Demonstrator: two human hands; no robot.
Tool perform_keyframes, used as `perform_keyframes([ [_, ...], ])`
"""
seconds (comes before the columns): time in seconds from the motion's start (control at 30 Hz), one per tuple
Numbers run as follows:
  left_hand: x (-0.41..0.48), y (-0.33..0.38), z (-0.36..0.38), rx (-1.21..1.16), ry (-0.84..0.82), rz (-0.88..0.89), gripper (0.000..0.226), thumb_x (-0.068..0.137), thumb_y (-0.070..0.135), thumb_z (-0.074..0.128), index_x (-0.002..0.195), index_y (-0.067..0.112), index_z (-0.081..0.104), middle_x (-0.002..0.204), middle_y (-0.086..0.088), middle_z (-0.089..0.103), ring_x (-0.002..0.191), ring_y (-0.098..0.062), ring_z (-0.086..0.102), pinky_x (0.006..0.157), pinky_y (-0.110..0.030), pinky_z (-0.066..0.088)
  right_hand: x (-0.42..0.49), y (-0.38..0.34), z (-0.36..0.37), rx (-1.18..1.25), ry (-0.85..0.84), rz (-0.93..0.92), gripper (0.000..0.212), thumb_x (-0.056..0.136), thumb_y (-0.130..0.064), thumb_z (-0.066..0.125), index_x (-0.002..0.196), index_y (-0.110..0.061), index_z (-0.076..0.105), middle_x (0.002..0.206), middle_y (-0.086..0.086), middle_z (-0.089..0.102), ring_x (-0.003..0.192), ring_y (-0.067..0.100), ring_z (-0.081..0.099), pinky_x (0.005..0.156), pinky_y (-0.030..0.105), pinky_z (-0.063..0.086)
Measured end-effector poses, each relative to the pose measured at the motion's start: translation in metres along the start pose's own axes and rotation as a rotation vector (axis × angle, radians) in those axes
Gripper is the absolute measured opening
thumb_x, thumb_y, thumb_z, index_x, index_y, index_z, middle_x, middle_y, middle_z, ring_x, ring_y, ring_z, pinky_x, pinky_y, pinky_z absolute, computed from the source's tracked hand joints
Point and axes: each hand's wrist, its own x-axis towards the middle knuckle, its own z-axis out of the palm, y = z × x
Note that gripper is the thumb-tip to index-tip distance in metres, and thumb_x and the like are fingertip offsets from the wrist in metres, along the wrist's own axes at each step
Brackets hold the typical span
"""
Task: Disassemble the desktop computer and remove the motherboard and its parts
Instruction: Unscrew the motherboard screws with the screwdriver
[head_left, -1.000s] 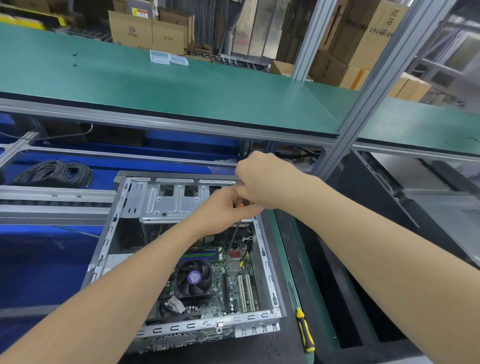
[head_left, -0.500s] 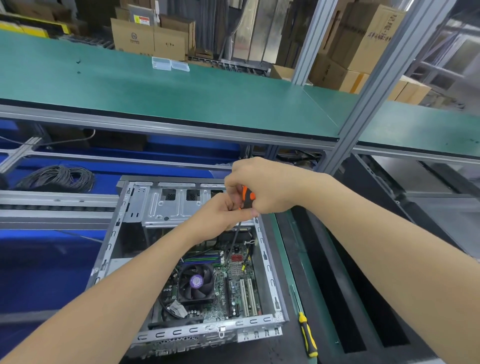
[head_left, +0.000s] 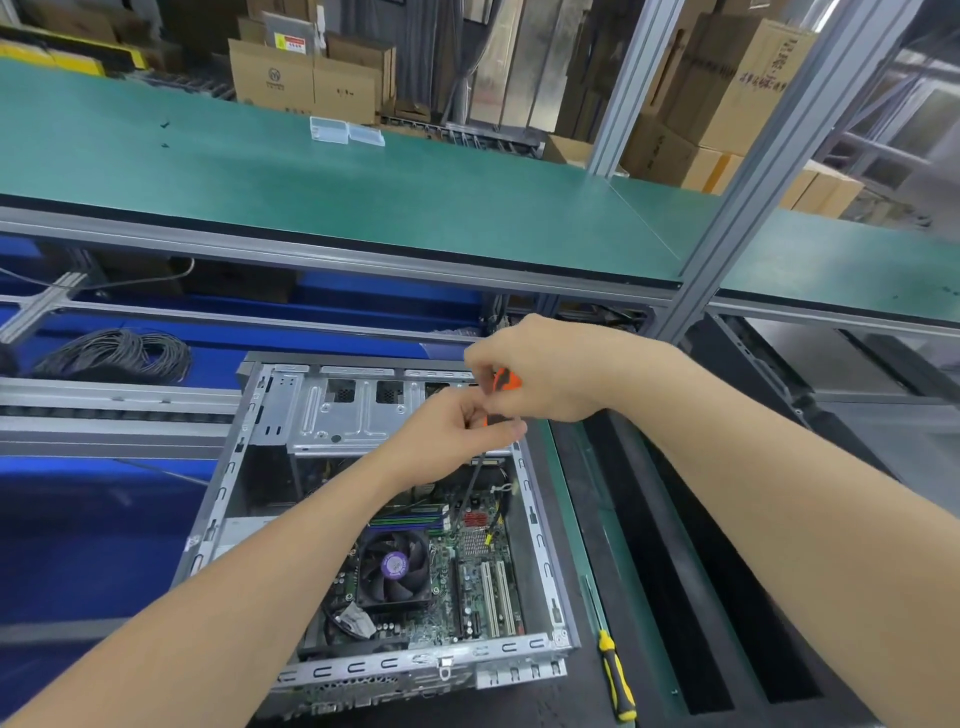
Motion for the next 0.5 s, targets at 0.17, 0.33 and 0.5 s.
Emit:
perform_keyframes([
  [0.17, 0.001, 0.003, -0.002, -0.024, -0.026, -0.019, 0.036, 0.082, 0.048, 0.076, 0.094, 0.014, 0.072, 0.091, -0.021, 0.067, 0.087, -0.019, 0.068, 0.085, -0.039, 0.056, 0.001, -0.012, 0.001, -0.092, -0.029, -0.119, 0.024, 0.081, -0.002, 0.063, 0.078, -0.026, 0.062, 0.095, -0.004, 0.061, 0.089, 0.019, 0.057, 0.071, 0.034, 0.05],
  [0.33, 0.003, -0.002, 0.002, 0.009, -0.007, -0.034, 0.023, 0.097, 0.024, 0.072, 0.076, 0.024, 0.062, 0.051, 0.017, 0.042, 0.048, 0.001, 0.039, 0.048, -0.01, 0.031, 0.005, -0.008, 0.007, -0.085, 0.014, -0.108, 0.012, 0.083, -0.016, 0.066, 0.094, -0.021, 0.067, 0.097, -0.005, 0.062, 0.093, 0.017, 0.057, 0.079, 0.035, 0.052],
  [0.5, 0.001, 0.005, 0.006, -0.014, -0.026, 0.032, 0.015, 0.1, 0.025, 0.067, 0.09, 0.037, 0.065, 0.054, 0.028, 0.053, 0.049, 0.01, 0.048, 0.048, -0.003, 0.035, 0.004, -0.009, 0.011, 0.076, 0.227, 0.073, 0.036, 0.096, -0.052, 0.056, 0.092, -0.016, 0.059, 0.081, -0.002, 0.053, 0.079, 0.023, 0.058, 0.066, 0.042, 0.051],
])
